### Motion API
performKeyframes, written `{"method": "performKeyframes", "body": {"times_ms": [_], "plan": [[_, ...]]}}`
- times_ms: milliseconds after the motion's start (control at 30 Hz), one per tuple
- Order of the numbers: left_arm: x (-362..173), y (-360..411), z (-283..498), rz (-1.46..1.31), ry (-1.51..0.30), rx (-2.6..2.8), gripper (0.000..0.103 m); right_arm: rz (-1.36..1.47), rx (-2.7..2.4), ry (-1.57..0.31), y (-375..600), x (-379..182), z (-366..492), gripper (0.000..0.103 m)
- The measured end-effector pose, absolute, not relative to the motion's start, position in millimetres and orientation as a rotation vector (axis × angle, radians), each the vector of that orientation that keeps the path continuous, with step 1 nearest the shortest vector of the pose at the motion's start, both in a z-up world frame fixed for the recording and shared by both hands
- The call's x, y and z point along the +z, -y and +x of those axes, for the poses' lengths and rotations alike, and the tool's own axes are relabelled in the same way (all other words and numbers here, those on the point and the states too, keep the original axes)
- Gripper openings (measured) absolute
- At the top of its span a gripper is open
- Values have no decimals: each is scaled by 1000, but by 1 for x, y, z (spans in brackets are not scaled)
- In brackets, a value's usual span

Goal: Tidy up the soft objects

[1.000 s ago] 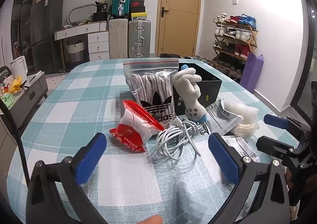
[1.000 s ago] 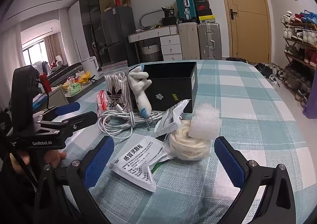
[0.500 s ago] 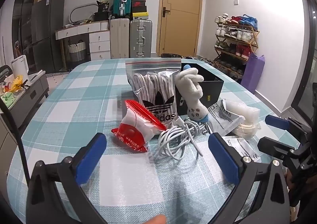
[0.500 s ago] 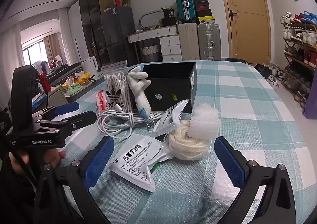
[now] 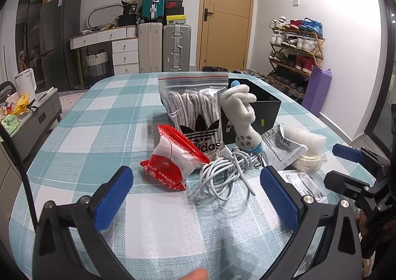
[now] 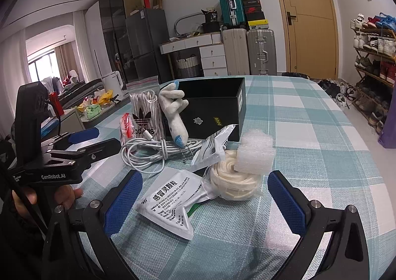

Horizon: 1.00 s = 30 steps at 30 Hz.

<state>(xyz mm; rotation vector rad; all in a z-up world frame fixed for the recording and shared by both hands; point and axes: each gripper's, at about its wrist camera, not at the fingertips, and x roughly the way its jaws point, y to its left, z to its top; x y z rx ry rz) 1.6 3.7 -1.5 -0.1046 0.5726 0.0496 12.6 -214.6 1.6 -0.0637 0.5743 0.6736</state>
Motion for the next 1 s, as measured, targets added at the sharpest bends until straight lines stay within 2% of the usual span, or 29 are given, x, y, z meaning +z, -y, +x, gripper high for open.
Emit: {"method": "performKeyframes", "body": {"times_ms": [1000], "plan": [[-5,-14,3,-122,-577,61,103,-58,662,-576,216,1,14,103]]}}
